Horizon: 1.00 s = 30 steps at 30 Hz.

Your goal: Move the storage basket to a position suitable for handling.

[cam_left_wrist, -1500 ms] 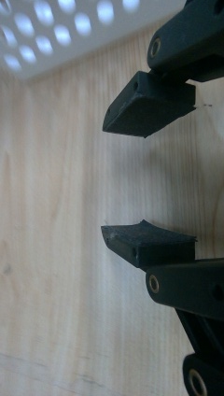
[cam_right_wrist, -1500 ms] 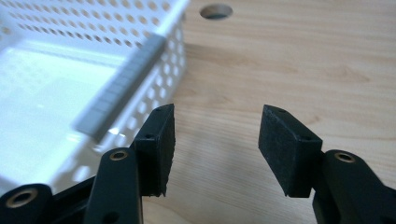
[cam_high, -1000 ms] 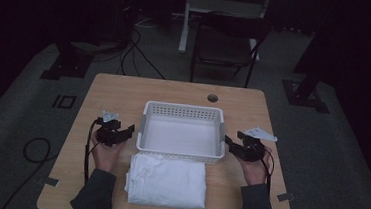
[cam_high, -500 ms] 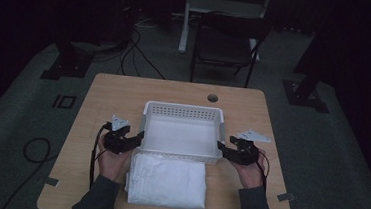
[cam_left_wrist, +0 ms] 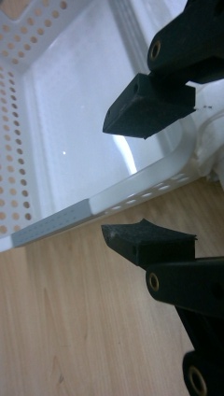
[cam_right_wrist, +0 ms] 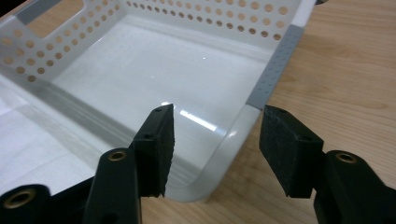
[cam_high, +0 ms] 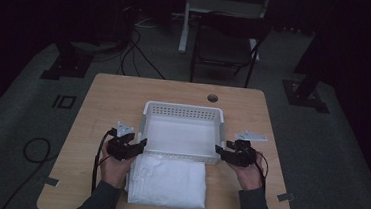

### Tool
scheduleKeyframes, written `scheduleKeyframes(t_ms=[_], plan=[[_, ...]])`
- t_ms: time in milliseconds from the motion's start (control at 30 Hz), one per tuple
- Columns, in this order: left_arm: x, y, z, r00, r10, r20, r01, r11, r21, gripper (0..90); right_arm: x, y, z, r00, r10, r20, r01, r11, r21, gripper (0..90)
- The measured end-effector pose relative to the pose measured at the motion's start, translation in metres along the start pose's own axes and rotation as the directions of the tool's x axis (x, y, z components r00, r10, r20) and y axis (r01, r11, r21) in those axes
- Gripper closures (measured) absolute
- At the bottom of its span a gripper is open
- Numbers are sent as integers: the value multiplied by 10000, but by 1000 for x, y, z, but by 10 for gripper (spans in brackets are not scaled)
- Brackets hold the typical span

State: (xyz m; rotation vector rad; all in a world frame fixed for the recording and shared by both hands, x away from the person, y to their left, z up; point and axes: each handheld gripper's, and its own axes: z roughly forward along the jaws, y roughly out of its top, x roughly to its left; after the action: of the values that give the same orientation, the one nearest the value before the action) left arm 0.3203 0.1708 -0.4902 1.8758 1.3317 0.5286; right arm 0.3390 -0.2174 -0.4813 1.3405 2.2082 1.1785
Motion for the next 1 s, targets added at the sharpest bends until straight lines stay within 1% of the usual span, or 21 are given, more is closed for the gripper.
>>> scheduleKeyframes(t_ms=[67, 100, 167, 233, 300, 433, 600, 700, 800, 1000], plan=[[1, -2, 3, 10000, -4, 39, 4, 9999, 139, 484, 1, 0, 2, 9999, -35, -100, 36, 9999, 104, 468], [1, -3, 4, 10000, 1, 62, -3, 9998, 206, 497, 1, -1, 3, 10000, -69, -5, 70, 9999, 155, 476], [2, -4, 6, 9999, -79, 122, 77, 9998, 176, 532, 0, -2, 5, 9999, -74, 121, 71, 9997, 216, 504], [2, -4, 6, 9998, -44, 210, 41, 9999, 137, 567, -2, -3, 6, 9998, 75, 202, -79, 9998, 208, 548], [1, -4, 7, 9998, 54, 185, -57, 9999, 136, 591, -4, -4, 9, 9990, 178, 408, -188, 9996, 234, 607], [2, -3, 7, 9998, 6, 205, -9, 9999, 151, 604, -5, -6, 12, 9989, 238, 392, -246, 9995, 202, 624], [3, -2, 9, 9998, 82, 168, -86, 9998, 203, 611, -4, -4, 16, 9983, 198, 549, -205, 9997, 136, 629], [4, -1, 12, 9998, 69, 203, -75, 9996, 275, 615, -5, -4, 17, 9985, 150, 530, -156, 9998, 109, 630], [5, -1, 14, 9998, 29, 202, -34, 9997, 246, 617, -5, -4, 18, 9984, 195, 523, -196, 9998, 9, 632], [8, 2, 17, 10000, 30, 64, -32, 9996, 281, 622, -5, -2, 22, 9983, 164, 563, -159, 9998, -98, 632]])
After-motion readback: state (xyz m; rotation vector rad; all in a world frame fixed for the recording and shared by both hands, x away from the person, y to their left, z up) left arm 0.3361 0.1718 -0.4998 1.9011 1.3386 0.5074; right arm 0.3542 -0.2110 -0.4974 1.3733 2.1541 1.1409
